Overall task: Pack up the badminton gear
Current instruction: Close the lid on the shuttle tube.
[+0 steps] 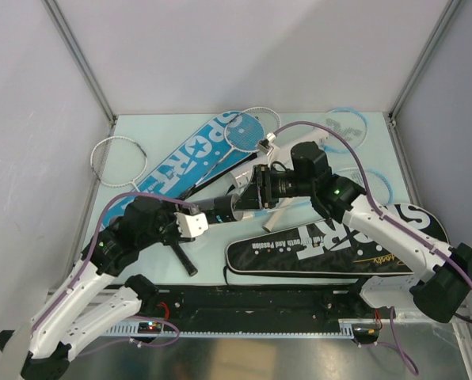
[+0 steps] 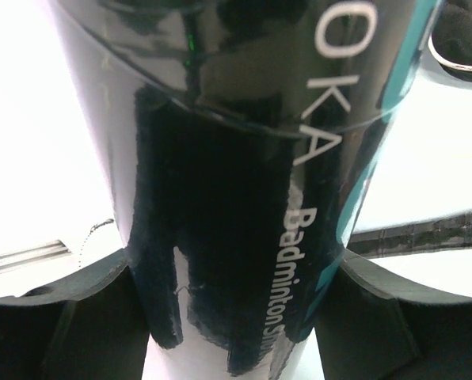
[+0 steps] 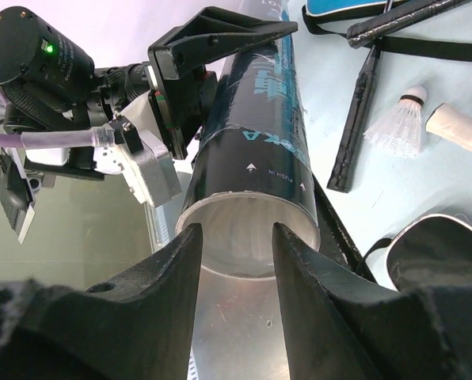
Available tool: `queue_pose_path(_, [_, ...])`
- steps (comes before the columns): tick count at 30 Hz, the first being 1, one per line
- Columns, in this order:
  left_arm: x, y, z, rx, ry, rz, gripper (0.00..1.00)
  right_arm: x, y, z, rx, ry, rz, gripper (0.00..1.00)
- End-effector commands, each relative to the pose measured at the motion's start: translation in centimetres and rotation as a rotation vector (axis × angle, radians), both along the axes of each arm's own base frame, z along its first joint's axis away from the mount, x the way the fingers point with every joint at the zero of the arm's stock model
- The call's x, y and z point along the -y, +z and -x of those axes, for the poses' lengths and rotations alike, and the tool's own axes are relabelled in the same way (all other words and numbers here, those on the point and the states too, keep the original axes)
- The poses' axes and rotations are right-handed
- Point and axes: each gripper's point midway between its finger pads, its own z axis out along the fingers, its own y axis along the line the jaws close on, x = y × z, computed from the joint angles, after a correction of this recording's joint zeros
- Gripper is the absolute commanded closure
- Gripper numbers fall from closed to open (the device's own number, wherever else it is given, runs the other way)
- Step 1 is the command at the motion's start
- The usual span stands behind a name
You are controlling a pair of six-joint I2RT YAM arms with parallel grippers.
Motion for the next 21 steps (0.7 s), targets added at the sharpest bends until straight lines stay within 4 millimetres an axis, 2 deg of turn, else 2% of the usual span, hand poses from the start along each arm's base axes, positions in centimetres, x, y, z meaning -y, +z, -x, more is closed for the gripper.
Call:
queue_pose_path(1, [7.0, 10.8, -0.3, 0.282, -0.272, 0.323, 0.4, -1.1, -0.6, 1.1, -0.028, 0.039, -0.008, 0.54])
queue_pose_path(4, [6.9, 10.9, -0.9, 0.269, -0.237, 0.326, 0.4, 0.2, 1.2, 0.2, -0.008, -0.043, -0.034, 0.52])
queue_pose_path(6, [6.7, 10.9, -1.6, 0.245, -0.186, 0.335, 0.4, 1.8, 2.9, -0.5, 0.028, -0.12, -0.061, 0.45])
queue_pose_path(9, [7.0, 10.8, -2.1, 0.193, -0.14, 0.366, 0.4, 4.5, 6.2, -1.1, 0.141, -0.234, -0.122, 0.31])
queue_pose_path(13, [7.2, 11.5, -2.0, 0.156, -0.113, 0.426, 0.41, 7.8, 11.1, -0.4, 0.357, -0.329, -0.232, 0.07])
queue_pose_path(14, [7.2, 12.0, -1.9, 0.152, -0.105, 0.445, 0.41, 8.5, 12.2, -0.1, 0.413, -0.347, -0.258, 0.04])
queue_pose_path(17, [7.2, 13.9, -1.4, 0.144, -0.087, 0.52, 0.41, 10.0, 13.7, 0.7, 0.538, -0.377, -0.308, 0.01])
queue_pose_path(21, [7.4, 16.5, -0.5, 0.128, -0.086, 0.623, 0.41, 10.5, 14.5, 1.2, 0.649, -0.371, -0.354, 0.01])
